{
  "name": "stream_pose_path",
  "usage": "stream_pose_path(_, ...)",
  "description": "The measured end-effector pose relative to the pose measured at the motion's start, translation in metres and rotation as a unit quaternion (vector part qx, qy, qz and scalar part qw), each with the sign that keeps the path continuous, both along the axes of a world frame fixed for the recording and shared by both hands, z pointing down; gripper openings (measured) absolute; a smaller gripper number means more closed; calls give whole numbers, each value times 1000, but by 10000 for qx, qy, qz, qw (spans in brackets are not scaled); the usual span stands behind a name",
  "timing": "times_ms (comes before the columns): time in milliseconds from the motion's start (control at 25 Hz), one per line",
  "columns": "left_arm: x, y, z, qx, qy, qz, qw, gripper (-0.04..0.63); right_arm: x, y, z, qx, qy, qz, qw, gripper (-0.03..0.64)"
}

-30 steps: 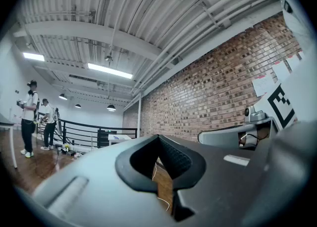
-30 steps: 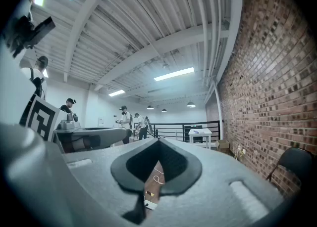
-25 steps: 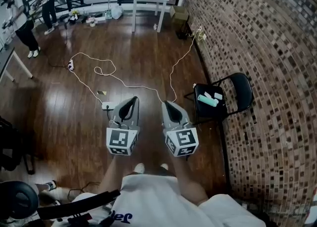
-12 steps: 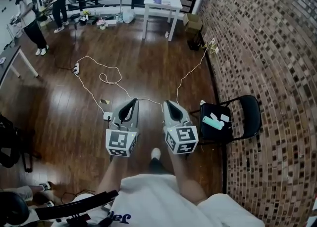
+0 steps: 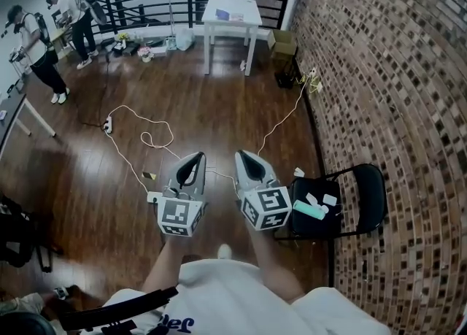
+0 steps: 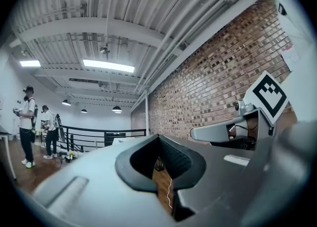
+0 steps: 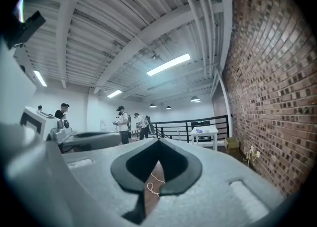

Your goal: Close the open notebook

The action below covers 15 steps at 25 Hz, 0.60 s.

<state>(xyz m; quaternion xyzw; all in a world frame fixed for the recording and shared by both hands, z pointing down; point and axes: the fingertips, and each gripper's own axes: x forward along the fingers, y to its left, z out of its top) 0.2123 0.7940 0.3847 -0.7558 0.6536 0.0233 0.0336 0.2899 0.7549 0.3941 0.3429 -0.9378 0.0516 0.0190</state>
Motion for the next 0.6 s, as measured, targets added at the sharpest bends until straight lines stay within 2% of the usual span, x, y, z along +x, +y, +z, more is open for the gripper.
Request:
stream_pose_path(200, -9, -51, 16, -249, 44, -80, 9996, 15, -2, -39, 22, -218, 28, -57, 9997, -14)
stream_pose_path(320, -19, -84, 19, -217, 22, -68, 9997, 15, -11, -70, 30, -280, 51, -12, 9996, -14)
stream_pose_path(440, -24, -119, 22, -152, 207, 116, 9996, 15, -20, -101, 41, -297, 122, 135, 9994, -14)
stream_pose_path(600, -39, -188, 23, 28, 272, 308, 9992, 15, -41, -166, 52, -277, 255, 212, 9991, -14)
